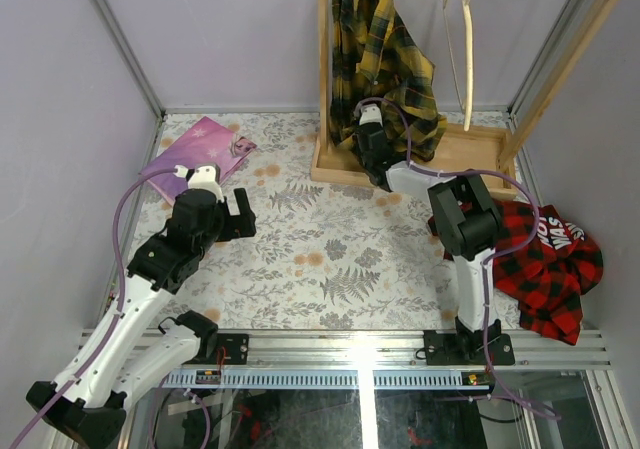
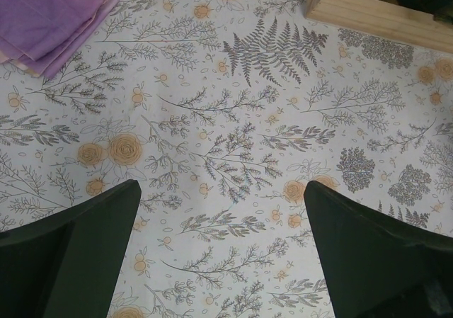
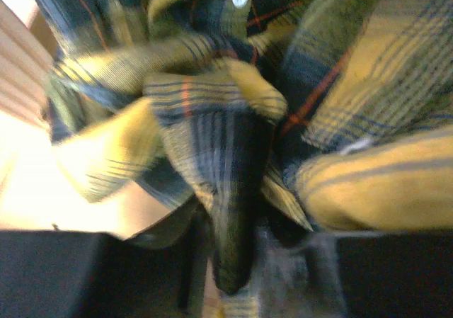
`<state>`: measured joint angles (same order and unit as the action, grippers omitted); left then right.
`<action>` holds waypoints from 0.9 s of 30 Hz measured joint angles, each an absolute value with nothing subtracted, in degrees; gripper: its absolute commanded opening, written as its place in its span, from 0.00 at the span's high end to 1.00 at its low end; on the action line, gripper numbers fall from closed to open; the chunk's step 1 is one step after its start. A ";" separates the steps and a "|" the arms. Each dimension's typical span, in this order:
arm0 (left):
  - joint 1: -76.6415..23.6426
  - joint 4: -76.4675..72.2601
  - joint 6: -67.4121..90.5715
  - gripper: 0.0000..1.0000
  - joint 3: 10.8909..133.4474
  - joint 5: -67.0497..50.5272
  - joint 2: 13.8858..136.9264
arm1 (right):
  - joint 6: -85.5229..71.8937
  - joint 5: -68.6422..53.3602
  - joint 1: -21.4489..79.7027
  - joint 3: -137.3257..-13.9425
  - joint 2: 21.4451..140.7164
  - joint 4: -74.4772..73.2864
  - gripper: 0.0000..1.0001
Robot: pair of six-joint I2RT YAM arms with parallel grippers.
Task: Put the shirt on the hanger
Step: Adjust the shirt at the center of the board.
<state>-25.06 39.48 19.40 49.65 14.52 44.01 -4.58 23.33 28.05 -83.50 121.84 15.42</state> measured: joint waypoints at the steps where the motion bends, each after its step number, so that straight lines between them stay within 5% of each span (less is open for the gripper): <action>1: -25.06 39.48 19.40 0.00 49.65 14.52 44.10 | -4.40 23.38 27.94 -82.65 121.47 15.42 0.48; 8: -25.06 39.48 19.40 0.00 49.65 14.50 44.73 | -2.63 22.39 27.73 -74.65 112.46 14.11 0.24; 27: -25.06 40.16 19.40 0.00 50.68 16.64 48.56 | -13.78 13.08 34.79 -50.50 80.99 1.83 0.01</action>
